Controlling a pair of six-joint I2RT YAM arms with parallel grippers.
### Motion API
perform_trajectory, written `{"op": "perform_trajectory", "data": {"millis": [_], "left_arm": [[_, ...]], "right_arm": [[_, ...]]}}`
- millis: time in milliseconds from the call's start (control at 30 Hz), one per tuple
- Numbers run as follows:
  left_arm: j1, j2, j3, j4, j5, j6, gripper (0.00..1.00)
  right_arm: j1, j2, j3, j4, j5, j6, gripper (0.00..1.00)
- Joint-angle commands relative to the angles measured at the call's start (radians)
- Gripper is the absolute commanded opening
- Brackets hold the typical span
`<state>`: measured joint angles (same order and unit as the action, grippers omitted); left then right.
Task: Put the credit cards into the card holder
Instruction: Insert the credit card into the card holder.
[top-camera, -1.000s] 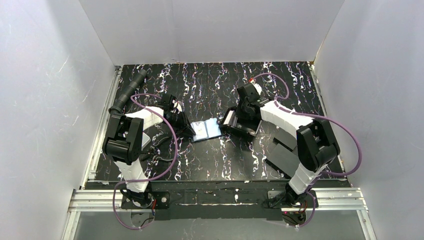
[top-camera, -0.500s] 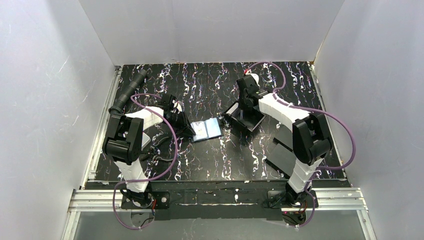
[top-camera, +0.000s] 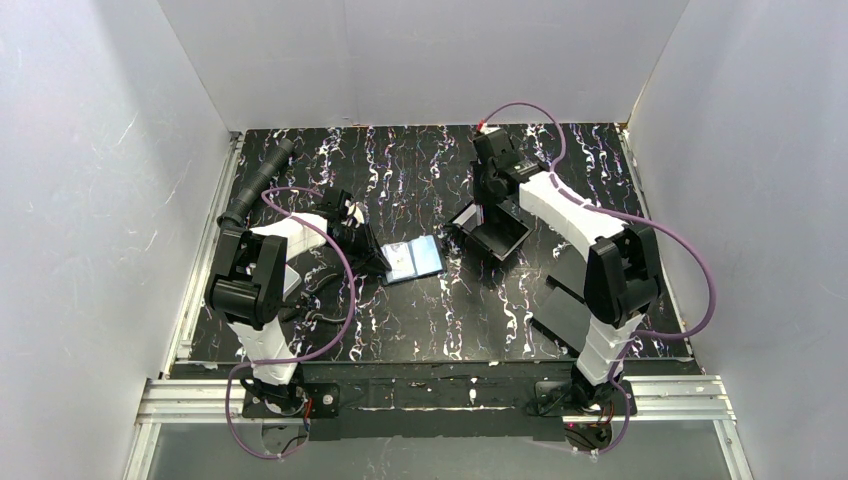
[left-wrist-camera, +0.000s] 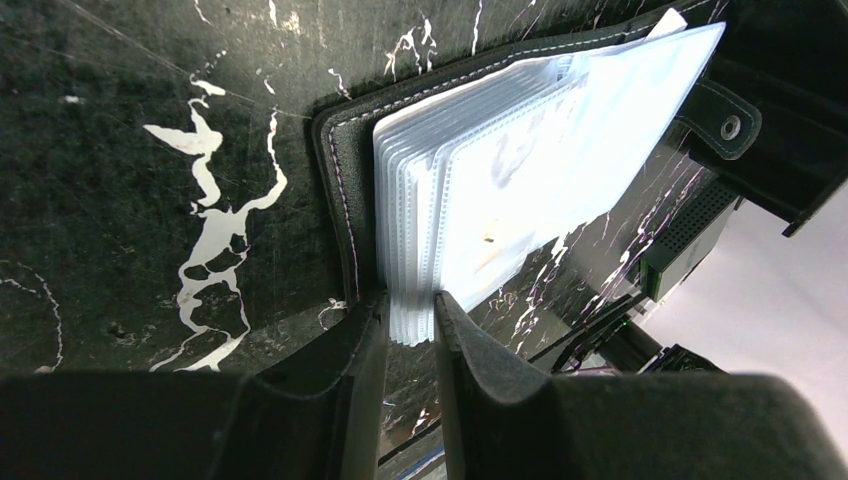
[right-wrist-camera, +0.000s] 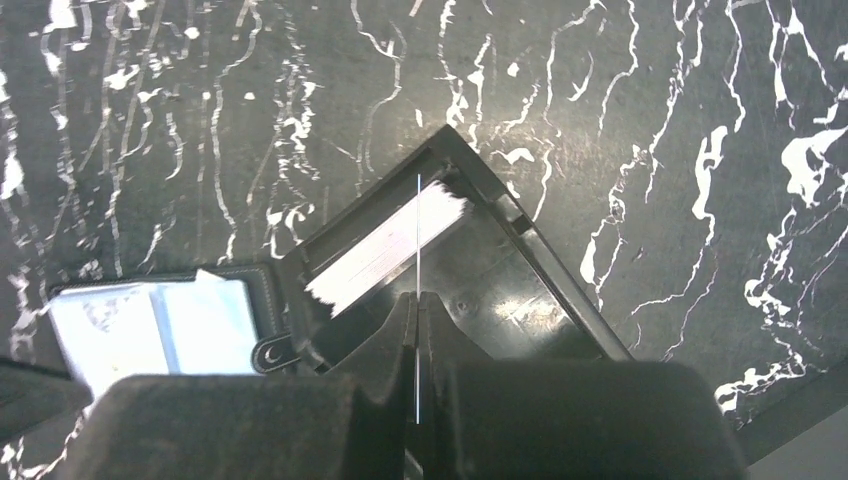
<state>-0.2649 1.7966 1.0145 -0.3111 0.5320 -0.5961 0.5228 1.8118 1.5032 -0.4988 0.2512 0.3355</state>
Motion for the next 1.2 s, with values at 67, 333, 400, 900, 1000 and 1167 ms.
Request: {"op": "perform_trajectory", "data": {"millis": [67,333,400,900,1000,1167], "left_arm": [[-0.009,0.013,0.002,-0.060,-0.037,0.036,0.19],[-0.010,0.025,-0.005,-0.070,-0.056,0.041,0.18],[-0.009,0.028,-0.004,-0.076,-0.058,0.045,0.18],[-0.010,0.041,0.005,-0.080,-0.057,0.050,0.17],[-0.009,0.044,0.007,-0.079,-0.055,0.050,0.17],[-0.009,0.046,0.009,-0.079,-0.053,0.050,0.17]], "right_arm": [[0.019,-0.044,0.166,-0.124,-0.242,-0.110,0.01],[0.019,0.096,0.165,-0.109,-0.849,-0.090,0.01],[0.019,0.146,0.179,-0.113,-0.958,-0.099,0.01],[0.042,0.320,0.227,-0.221,-0.970,-0.204,0.01],[0.042,0.327,0.216,-0.214,-0.972,-0.201,0.01],[0.042,0.346,0.217,-0.198,-0.971,-0.186,0.01]]}}
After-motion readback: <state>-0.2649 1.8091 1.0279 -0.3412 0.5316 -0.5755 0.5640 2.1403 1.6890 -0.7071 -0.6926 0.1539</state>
